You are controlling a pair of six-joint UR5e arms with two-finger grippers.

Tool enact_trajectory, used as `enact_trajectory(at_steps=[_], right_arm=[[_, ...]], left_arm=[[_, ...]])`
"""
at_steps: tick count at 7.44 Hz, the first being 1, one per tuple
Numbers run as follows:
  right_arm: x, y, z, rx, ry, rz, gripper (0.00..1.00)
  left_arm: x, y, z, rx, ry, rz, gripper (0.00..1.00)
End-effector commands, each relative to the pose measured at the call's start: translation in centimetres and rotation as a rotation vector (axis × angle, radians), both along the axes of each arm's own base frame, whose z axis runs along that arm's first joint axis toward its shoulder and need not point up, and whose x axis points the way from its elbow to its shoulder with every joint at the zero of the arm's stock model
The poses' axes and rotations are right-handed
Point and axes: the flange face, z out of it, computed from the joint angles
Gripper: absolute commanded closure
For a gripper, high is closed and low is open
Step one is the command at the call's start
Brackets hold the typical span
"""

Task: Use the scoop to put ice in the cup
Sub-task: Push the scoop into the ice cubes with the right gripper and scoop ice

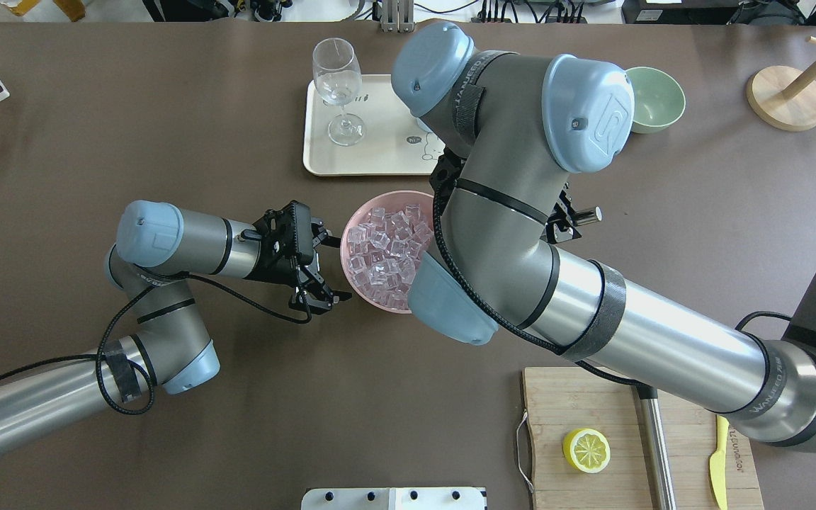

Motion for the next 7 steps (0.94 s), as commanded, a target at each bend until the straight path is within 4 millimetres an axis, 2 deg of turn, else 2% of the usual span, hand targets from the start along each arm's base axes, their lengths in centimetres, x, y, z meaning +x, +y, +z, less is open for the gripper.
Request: enact_trajectory(at_steps=[1, 7], right_arm=[[-1.0, -0.3, 0.5, -0.002, 0.020, 0.011, 1.00], [-3.0, -0.2, 0.1, -0.003, 0.019, 0.026, 1.00]], left_arm=[[0.0, 0.0, -0.1, -0.004, 0.002, 0.001, 0.02], [0.0, -0.2, -0.3, -0.004, 0.005, -0.004, 0.02]])
